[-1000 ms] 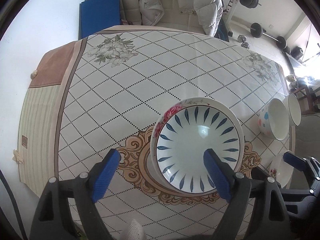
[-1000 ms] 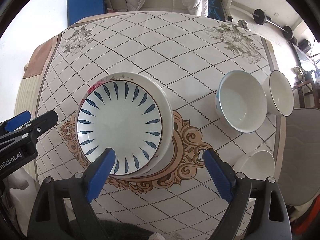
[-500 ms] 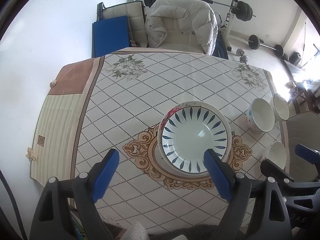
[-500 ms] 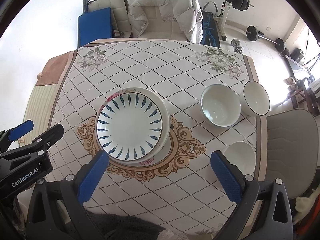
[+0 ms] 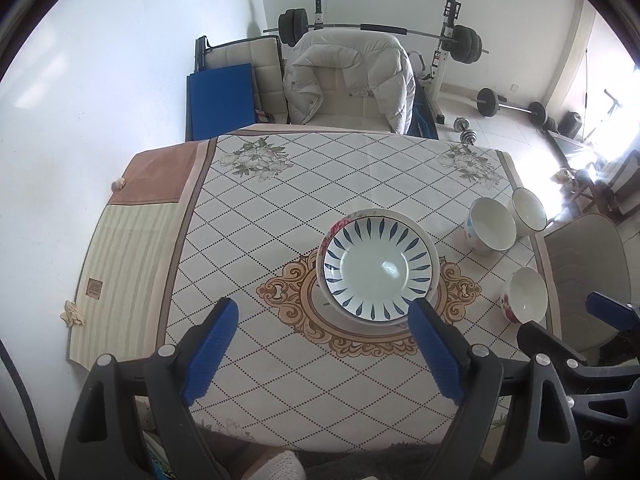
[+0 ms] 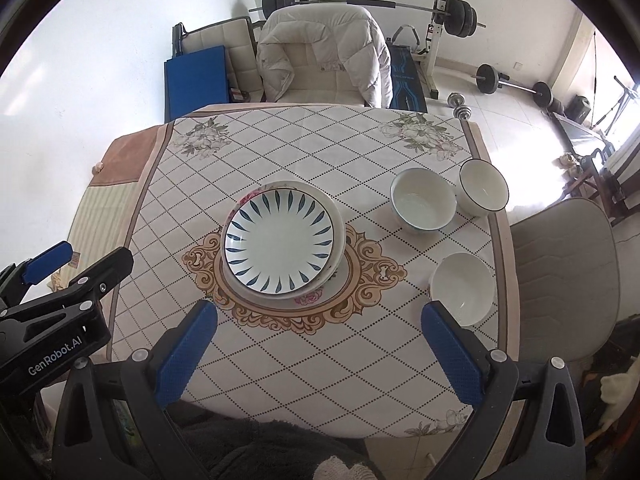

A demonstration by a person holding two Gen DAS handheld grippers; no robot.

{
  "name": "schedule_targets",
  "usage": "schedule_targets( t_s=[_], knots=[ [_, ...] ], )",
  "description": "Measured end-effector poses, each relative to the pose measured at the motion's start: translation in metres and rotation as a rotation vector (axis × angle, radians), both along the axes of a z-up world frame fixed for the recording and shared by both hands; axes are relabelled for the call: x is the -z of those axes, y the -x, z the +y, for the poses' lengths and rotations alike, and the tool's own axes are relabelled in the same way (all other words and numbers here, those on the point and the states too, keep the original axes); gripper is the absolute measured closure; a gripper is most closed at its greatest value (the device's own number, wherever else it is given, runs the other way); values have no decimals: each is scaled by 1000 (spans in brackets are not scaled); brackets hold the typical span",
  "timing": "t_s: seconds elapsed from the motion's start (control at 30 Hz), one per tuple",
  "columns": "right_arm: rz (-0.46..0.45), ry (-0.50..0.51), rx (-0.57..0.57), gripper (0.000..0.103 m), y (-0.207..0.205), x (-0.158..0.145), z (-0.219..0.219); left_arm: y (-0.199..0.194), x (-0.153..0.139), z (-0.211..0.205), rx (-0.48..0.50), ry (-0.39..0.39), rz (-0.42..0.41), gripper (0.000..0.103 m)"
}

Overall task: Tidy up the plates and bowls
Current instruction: 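Open both grippers and lift them away from the plate stack, then grasp the rim of the small white bowl with both grippers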

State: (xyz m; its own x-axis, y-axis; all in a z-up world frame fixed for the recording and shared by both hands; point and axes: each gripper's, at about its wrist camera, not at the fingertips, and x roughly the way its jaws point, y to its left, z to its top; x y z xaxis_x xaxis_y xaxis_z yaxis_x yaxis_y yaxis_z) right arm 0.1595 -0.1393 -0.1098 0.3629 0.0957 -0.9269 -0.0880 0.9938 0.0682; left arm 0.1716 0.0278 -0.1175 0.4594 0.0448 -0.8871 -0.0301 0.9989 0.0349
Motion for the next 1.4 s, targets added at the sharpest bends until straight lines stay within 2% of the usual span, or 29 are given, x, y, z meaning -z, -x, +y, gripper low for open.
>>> schedule_targets(
  t_s=[0.13,0.23,0.33,0.5,0.6,0.77,1.0,1.1,1.2,1.23,1.27,1.33,1.4],
  knots=[
    [-15,-14,6,0,13,-5,2,10,-1,2,-9,21,4,16],
    [-33,-56,7,0,21,-8,2,20,-8,1,-7,7,-52,16],
    [-96,-137,27,0,28,-13,-7,23,-16,-3,17,-18,-111,16],
    [-255,-56,63,0,37,-21,-28,21,-23,-20,74,-61,-213,16],
    [-283,-92,118,0,37,-16,-59,12,-19,-37,120,-46,-217,16],
    [-176,-94,223,0,20,12,-126,-15,4,-79,188,23,-121,16],
    [11,-68,338,0,-5,81,-225,-58,74,-158,232,92,110,17],
    [103,-99,335,0,-19,118,-260,-76,111,-189,233,113,218,23],
    [194,-136,309,1,-40,158,-285,-90,147,-217,228,148,329,40],
    [224,-153,298,2,-47,171,-290,-93,157,-225,224,152,357,42],
    [248,-171,283,3,-54,184,-295,-96,166,-233,221,164,375,42],
    [297,-195,253,6,-68,208,-301,-103,183,-249,222,171,404,50],
    [336,-212,221,14,-81,229,-303,-110,200,-263,227,182,436,52]
  ],
)
